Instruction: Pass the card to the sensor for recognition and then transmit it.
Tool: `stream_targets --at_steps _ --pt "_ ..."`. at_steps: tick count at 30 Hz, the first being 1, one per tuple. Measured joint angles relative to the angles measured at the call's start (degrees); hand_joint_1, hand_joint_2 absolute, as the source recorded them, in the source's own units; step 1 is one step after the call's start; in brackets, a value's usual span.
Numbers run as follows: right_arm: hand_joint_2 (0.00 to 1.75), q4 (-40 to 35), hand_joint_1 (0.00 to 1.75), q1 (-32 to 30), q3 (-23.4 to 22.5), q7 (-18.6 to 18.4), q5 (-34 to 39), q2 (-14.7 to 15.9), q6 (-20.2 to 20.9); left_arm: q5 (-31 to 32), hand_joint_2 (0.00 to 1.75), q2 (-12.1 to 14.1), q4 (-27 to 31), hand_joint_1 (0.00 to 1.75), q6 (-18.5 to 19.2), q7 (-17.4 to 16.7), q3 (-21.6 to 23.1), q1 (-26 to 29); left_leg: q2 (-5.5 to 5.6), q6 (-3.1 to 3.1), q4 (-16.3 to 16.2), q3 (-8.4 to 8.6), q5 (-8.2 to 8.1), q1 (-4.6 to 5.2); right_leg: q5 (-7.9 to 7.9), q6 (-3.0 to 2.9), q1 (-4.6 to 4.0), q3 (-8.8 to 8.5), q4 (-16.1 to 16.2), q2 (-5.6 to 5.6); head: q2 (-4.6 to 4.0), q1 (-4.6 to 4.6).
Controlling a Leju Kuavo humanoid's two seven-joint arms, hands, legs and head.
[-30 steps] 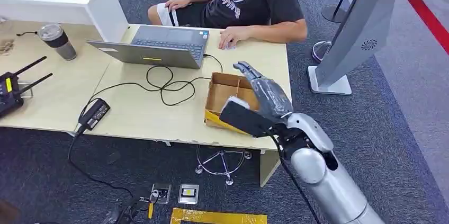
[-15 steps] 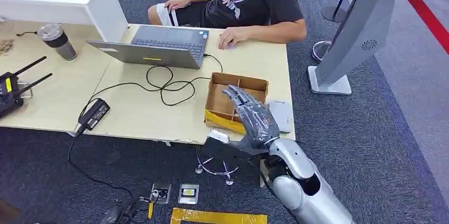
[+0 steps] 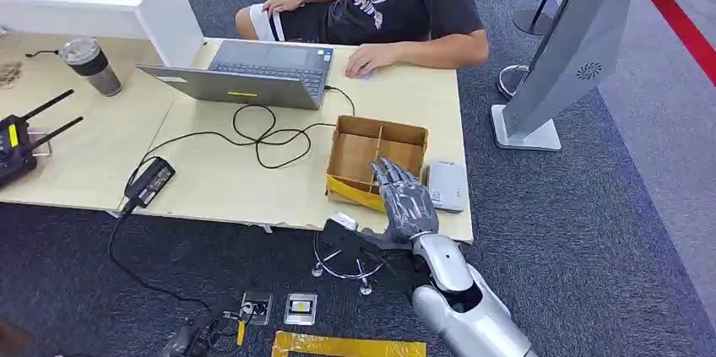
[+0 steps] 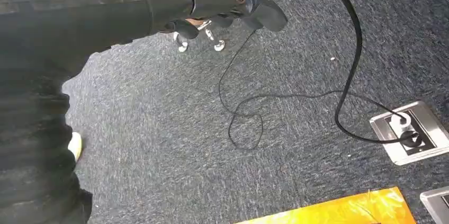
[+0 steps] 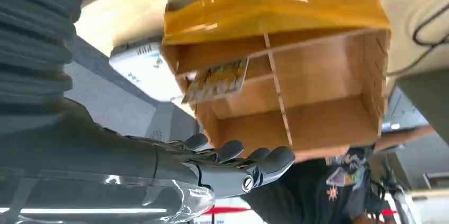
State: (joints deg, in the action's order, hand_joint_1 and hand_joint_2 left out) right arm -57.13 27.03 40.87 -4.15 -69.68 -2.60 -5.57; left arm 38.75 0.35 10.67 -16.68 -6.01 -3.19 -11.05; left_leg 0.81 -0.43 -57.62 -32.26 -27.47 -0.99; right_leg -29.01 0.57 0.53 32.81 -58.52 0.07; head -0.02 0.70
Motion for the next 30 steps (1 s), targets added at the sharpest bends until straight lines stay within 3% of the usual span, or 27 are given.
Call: stream_targets --at_steps 15,30 --pt "1.75 10.23 0.00 2.56 -0.04 -1.09 -3.45 -2.84 -1.57 0.52 1.75 0.07 0.00 0.00 0.07 -0.02 0.11 -0.31 0.00 0.00 0.00 0.01 0.00 0.00 0.00 0.00 0.00 0.01 0.00 0.00 0.00 0.00" --pt "1.75 14.05 0.00 4.72 -0.52 -1.92 -4.31 -2.93 -4.68 1.29 1.75 0.07 0.00 0.00 0.44 -0.13 0.13 -0.92 -0.01 0.00 -0.01 0.02 0.00 0.01 0.01 0.00 0.01 0.00 0.00 0.01 0.00 0.00"
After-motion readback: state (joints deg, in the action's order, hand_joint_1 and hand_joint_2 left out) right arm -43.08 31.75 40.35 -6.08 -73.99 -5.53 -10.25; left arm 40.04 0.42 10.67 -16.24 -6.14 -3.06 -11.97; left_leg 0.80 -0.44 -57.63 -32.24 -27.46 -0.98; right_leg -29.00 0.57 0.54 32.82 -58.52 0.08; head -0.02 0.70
